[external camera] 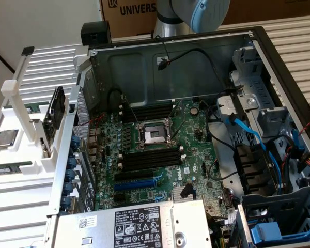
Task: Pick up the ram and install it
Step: 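Pick up the ram and move it above insertion slot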
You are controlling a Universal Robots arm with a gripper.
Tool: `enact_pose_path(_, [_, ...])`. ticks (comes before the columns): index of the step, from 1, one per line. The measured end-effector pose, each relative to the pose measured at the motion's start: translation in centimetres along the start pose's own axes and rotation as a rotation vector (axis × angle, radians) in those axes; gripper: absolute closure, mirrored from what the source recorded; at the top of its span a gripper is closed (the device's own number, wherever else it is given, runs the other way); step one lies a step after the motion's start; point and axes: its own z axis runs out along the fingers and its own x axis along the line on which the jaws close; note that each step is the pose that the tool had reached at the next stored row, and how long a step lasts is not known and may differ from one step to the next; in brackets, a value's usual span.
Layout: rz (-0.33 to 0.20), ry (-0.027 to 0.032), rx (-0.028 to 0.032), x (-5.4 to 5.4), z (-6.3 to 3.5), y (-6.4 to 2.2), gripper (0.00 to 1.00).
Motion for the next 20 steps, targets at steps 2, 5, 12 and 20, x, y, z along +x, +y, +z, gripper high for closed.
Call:
enact_pose_path(2, [-0.001,0.0006,-0.0036,0.0,0.08,0.00,0.90])
enact_pose_path(5, [0.000,0.0015,-0.0102,0.0,0.37,-0.04,0.90])
enact_pose_path(12, [-0.001,0.0017,-0.0151,0.0,1.57,-0.22,0.90])
enact_pose_path(20, [-0.001,0.0016,-0.0150,0.1,3.05,-0.33,0.90])
